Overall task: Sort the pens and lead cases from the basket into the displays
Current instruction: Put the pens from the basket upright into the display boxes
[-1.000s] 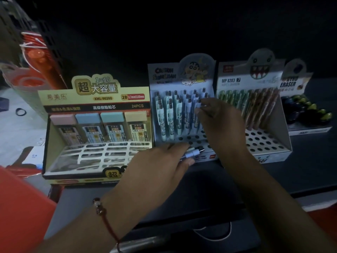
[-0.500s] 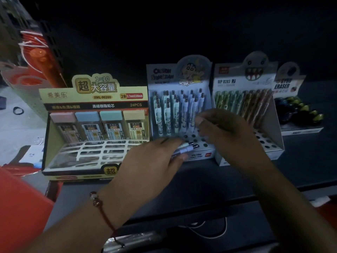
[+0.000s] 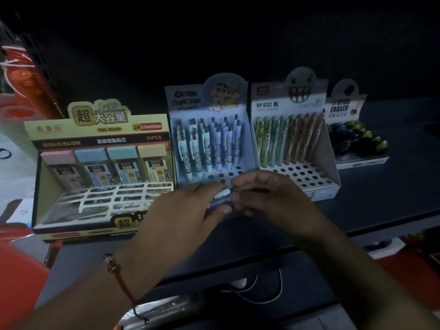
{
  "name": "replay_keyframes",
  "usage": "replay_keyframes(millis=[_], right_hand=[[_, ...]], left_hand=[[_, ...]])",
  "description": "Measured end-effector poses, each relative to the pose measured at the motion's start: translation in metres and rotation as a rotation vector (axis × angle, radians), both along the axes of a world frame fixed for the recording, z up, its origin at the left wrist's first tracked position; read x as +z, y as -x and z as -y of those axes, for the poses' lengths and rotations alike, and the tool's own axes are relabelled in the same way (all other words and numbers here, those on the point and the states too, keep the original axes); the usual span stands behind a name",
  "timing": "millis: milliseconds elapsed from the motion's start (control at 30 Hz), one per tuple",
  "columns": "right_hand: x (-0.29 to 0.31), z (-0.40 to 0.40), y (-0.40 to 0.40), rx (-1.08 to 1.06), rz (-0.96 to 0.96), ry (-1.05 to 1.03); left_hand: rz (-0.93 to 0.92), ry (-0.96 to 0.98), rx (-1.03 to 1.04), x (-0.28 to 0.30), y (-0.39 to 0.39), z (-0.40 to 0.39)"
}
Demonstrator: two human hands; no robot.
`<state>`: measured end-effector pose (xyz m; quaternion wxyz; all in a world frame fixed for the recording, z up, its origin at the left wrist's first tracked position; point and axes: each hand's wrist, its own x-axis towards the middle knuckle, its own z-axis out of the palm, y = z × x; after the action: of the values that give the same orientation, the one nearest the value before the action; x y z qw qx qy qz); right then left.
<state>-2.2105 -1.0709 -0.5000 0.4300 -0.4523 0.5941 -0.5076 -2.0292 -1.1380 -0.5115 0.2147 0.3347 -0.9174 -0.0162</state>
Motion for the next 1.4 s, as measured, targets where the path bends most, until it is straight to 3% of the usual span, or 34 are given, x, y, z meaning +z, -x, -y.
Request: replay_keyframes(millis=[200, 400, 633, 767, 1033, 1267, 1400], right_hand=[[0.007, -0.01, 0.017, -0.104, 0.146, -0.025], [0.011, -0.013, 0.039, -0.227, 0.428, -0.003], [0.012, -0.012, 0.057, -0.267, 0.579, 0.141], [0.013, -0.011, 0.057, -0.311, 0.48, 0.232], [0.021, -0.002, 0.037, -0.504, 0.031, 0.386], [0.013, 0.016, 0.028, -0.478, -0.235, 0.454], [0.005, 0.028, 0.029, -0.452, -0.269, 0.441]], left_hand=[[-0.032, -0.018, 0.002, 0.0, -0.001, -0.004], [-0.011, -0.072, 0.003, 0.002, -0.001, -0.008], [-0.02, -0.059, 0.003, 0.002, 0.002, -0.012], [-0.016, -0.075, 0.013, 0.003, 0.004, -0.012], [0.009, -0.056, 0.01, 0.001, 0.002, -0.01], [0.023, -0.065, 0.0, 0.001, 0.005, -0.01], [0.021, -0.057, -0.005, -0.001, 0.006, -0.01]])
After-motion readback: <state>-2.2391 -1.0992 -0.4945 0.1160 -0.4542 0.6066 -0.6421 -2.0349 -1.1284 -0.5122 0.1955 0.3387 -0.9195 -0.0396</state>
